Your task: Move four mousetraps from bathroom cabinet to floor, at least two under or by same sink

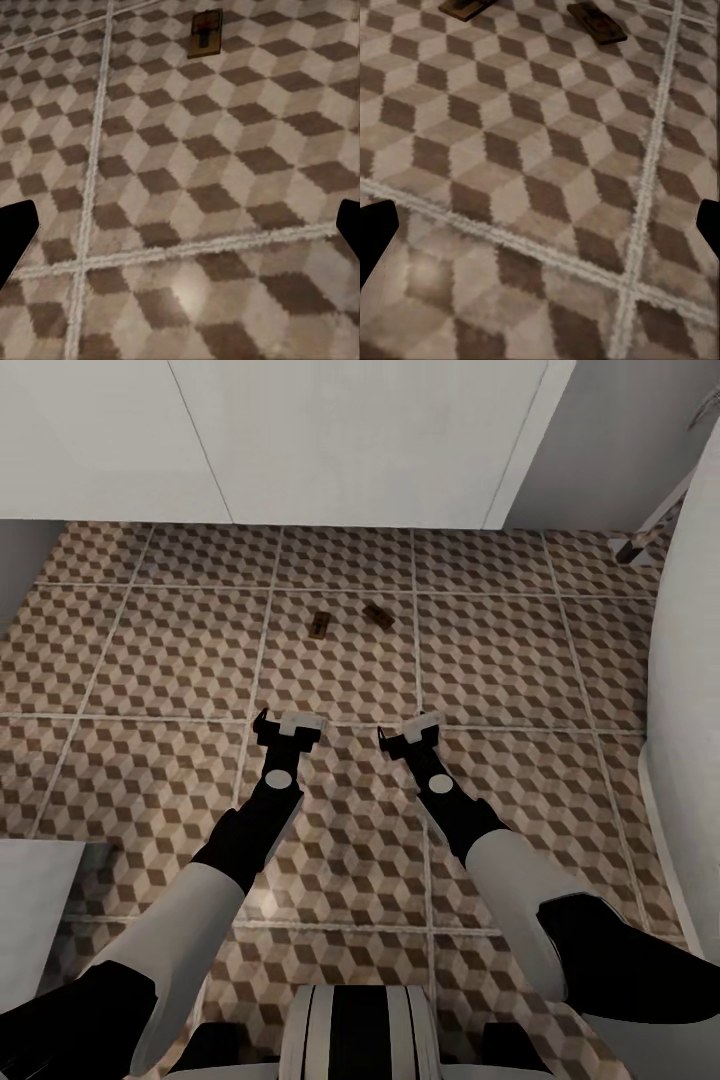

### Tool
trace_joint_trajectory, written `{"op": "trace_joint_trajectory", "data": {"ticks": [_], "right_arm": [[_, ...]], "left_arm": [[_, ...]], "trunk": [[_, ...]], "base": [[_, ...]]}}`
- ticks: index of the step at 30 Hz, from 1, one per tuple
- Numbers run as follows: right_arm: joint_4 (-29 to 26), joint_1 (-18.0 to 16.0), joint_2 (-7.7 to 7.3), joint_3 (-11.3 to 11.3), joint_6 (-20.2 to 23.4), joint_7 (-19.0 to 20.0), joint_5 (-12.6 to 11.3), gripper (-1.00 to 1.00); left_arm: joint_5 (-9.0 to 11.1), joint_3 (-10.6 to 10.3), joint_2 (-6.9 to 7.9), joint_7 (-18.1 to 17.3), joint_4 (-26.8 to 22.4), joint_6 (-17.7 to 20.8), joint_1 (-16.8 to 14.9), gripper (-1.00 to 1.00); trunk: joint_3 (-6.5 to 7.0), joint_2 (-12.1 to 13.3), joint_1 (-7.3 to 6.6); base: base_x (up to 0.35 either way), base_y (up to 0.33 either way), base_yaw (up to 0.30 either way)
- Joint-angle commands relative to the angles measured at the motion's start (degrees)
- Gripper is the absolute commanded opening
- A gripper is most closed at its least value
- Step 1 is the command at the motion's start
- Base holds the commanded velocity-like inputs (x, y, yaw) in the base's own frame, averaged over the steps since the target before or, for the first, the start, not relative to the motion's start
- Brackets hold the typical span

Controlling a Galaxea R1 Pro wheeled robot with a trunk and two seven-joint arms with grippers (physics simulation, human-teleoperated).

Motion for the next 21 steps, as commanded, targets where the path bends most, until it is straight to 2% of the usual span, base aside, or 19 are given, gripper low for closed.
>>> {"op": "trace_joint_trajectory", "data": {"ticks": [1, 12, 21], "right_arm": [[0.1, 0.0, 0.0, 0.2, -0.1, -0.6, 0.6, 1.0], [0.3, 0.0, 0.0, 0.2, -0.1, -0.6, 0.6, 1.0], [0.9, 0.0, 0.0, 0.2, -0.1, -0.6, 0.6, 1.0]], "left_arm": [[-0.6, -0.2, 0.02, 0.4, 0.1, 0.6, 0.0, 1.0], [-0.6, -0.1, 0.03, 0.4, 1.2, 0.6, 0.0, 1.0], [-0.6, -0.1, 0.06, 0.4, 6.4, 0.5, 0.3, 1.0]], "trunk": [[0.2, 0.0, -0.03], [2.64, 0.2, -0.31], [4.63, 0.3, -0.54]], "base": [[0.0, 0.0, 0.0], [0.0, 0.0, 0.0], [0.0, 0.0, 0.0]]}}
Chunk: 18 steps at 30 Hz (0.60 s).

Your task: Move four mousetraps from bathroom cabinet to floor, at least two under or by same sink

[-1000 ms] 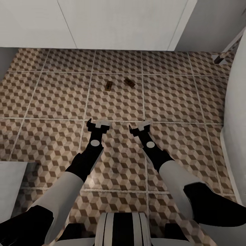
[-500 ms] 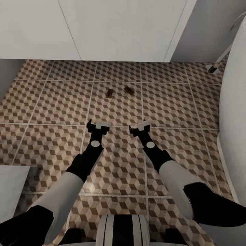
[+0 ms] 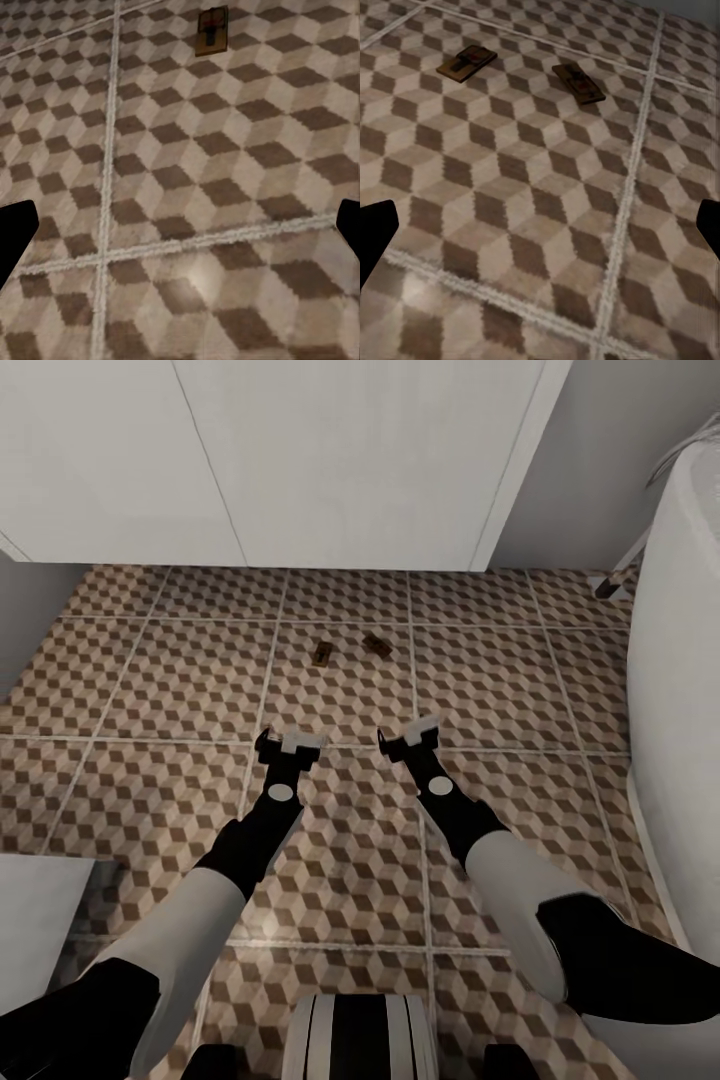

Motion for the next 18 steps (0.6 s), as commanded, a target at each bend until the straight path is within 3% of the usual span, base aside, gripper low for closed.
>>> {"op": "trace_joint_trajectory", "data": {"ticks": [1, 6, 18], "right_arm": [[0.1, 0.0, 0.0, 0.2, -0.1, -0.6, 0.6, 1.0], [0.4, 0.0, 0.0, 0.2, -0.1, -0.5, 0.5, 1.0], [5.4, 0.0, -2.31, 0.2, -4.2, -0.2, 0.4, 1.0]], "left_arm": [[-0.6, -0.2, 0.04, 0.4, 0.5, 0.5, 0.0, 1.0], [-0.6, -0.2, 0.07, 0.4, 2.9, 0.5, 0.2, 1.0], [-0.5, -0.2, 0.3, 0.2, 5.5, 0.4, 2.9, 1.0]], "trunk": [[0.2, 0.0, -0.03], [1.31, 0.1, -0.16], [3.97, 0.2, -0.47]], "base": [[0.0, 0.0, 0.0], [0.0, 0.0, 0.0], [0.0, 0.0, 0.0]]}}
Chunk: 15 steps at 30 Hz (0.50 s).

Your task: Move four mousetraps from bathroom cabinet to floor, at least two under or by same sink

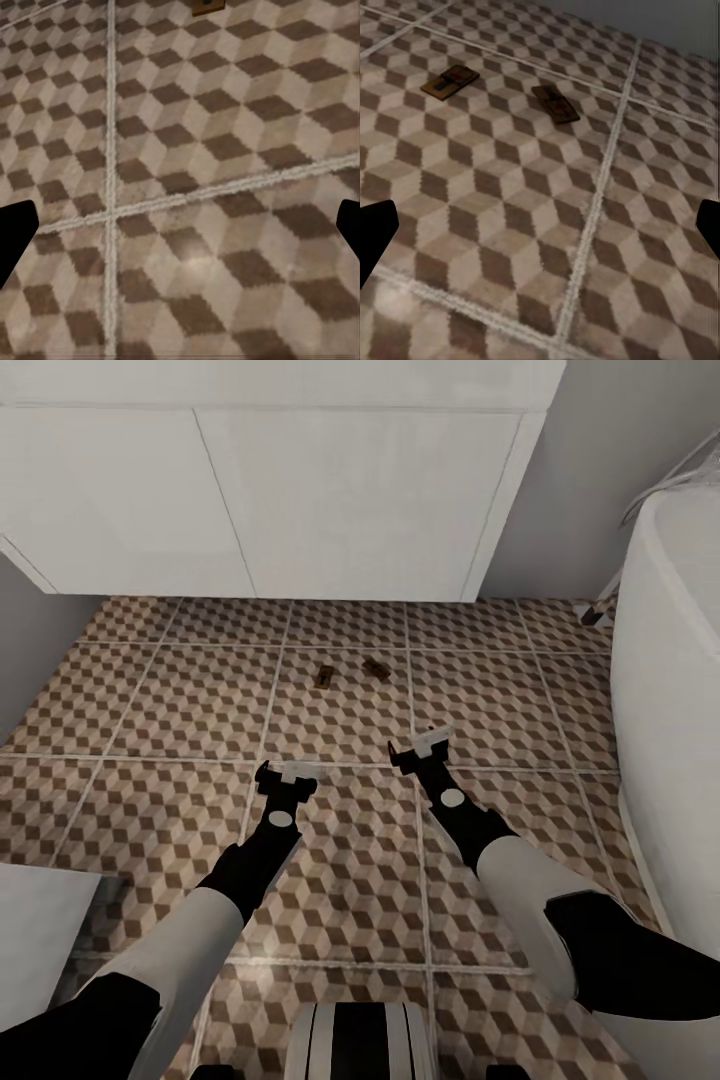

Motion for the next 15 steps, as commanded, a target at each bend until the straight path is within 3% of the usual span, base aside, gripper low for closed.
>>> {"op": "trace_joint_trajectory", "data": {"ticks": [1, 15], "right_arm": [[0.6, 0.0, -0.13, 0.2, -0.6, -0.5, 0.6, 1.0], [11.0, 0.0, -1.36, 0.1, -7.5, -0.4, 0.6, 1.0]], "left_arm": [[-0.6, -0.2, 0.04, 0.4, -0.1, 0.5, 0.1, 1.0], [-0.5, -0.2, 0.18, 0.0, -0.3, 0.5, 4.1, 1.0]], "trunk": [[0.2, 0.0, -0.03], [3.3, 0.2, -0.39]], "base": [[0.0, 0.0, 0.0], [0.0, 0.0, 0.0]]}}
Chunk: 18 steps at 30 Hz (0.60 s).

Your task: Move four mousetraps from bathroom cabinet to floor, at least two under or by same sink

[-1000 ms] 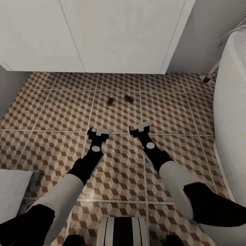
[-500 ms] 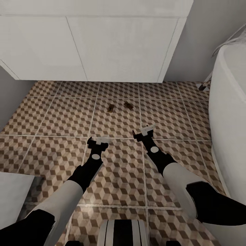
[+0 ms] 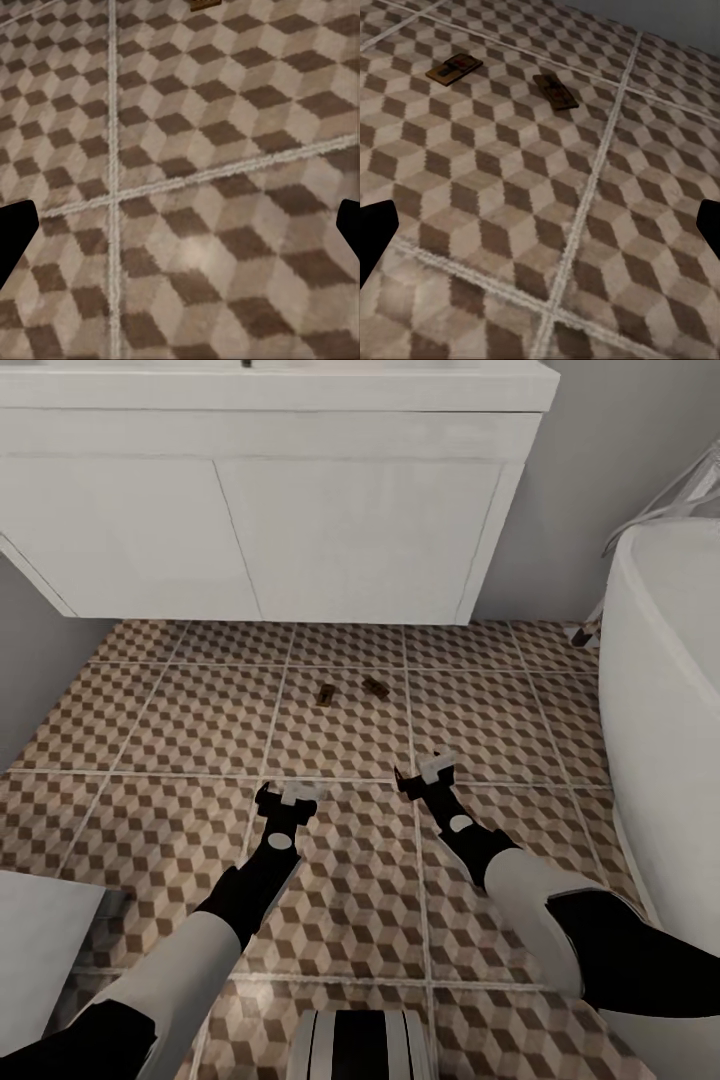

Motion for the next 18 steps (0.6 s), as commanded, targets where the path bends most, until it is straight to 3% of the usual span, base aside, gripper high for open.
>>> {"op": "trace_joint_trajectory", "data": {"ticks": [1, 9, 18], "right_arm": [[0.7, 0.0, -0.04, 0.4, -0.6, -0.5, 0.2, 1.0], [3.1, 0.7, -0.25, 0.4, -2.7, -0.5, 0.2, 1.0], [3.3, 6.4, -1.54, 0.4, -3.3, -0.5, 0.3, 1.0]], "left_arm": [[-0.6, -0.2, 0.04, 0.3, -0.1, 0.5, 0.2, 1.0], [-0.5, -0.1, 0.63, 0.3, 0.3, -2.3, 2.2, 1.0], [-0.6, -0.1, 1.39, 0.3, 0.5, -4.4, 5.2, 1.0]], "trunk": [[0.2, 0.0, -0.03], [1.97, 0.1, -0.24], [3.96, 0.2, -0.47]], "base": [[0.0, 0.0, 0.0], [0.0, 0.0, 0.0], [0.0, 0.0, 0.0]]}}
